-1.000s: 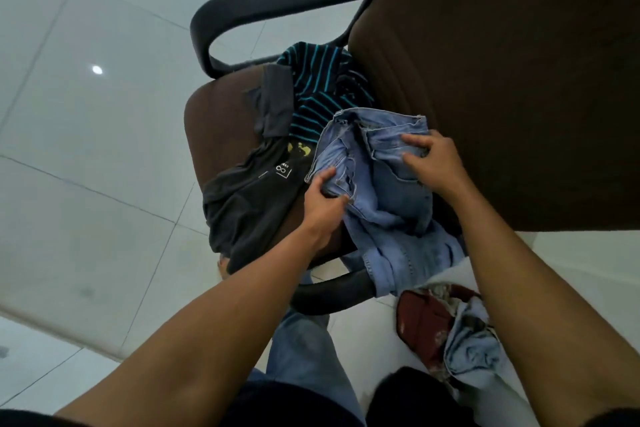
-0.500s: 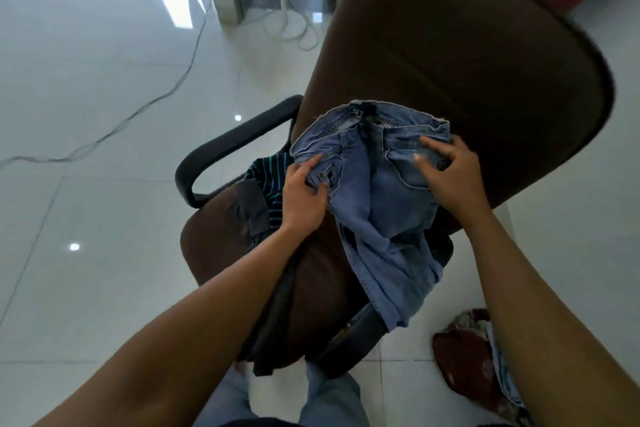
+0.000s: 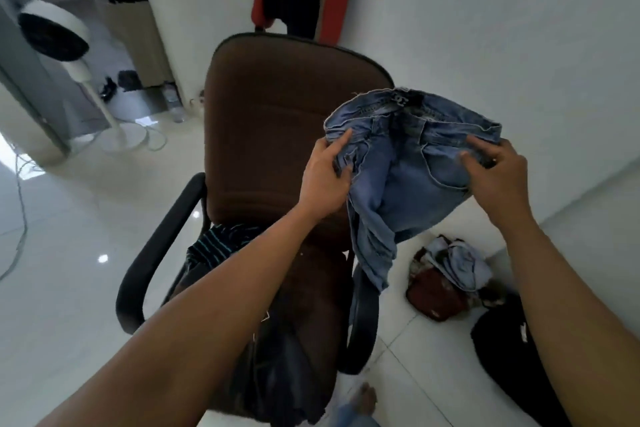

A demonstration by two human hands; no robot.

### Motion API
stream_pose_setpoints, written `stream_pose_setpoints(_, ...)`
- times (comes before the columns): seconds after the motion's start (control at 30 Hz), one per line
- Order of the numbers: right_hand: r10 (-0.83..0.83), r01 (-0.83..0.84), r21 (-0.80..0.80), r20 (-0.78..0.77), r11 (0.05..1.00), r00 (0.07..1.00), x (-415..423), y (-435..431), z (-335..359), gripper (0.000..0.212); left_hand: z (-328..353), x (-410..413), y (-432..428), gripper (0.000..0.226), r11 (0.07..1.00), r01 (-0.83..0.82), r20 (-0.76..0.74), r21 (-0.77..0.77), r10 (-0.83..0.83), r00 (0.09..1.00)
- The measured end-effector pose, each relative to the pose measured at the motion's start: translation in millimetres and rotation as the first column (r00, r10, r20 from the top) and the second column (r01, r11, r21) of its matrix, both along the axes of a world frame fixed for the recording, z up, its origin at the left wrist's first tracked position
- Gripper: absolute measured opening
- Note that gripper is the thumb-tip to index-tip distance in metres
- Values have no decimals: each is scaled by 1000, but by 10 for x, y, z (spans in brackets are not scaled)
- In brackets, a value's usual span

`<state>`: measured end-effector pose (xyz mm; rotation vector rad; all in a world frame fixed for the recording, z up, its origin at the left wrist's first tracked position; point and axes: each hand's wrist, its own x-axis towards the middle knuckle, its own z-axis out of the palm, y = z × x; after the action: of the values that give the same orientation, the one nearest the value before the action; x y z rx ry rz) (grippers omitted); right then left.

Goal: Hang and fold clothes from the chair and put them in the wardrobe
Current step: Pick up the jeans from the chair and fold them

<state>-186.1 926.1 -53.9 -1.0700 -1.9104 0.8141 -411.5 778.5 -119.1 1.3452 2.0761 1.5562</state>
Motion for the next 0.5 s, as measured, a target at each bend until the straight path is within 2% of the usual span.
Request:
stream_pose_setpoints(0.2,-272,284,76,-136,956,953,1231,-305,876,33,1023,559,323,65,967,242,-167,86,-225,960)
stream_pose_setpoints(0.4,-378,418,159,-233,894,896,2363,-702,1723,41,2123,1275,629,61,898,396,-265,189,-342,902)
stream_pose_setpoints(0.5,-415,470,204,-261,859,872,2931,-897,2142,38,2643,1621,729,62,864,448,-311,231,-370,875)
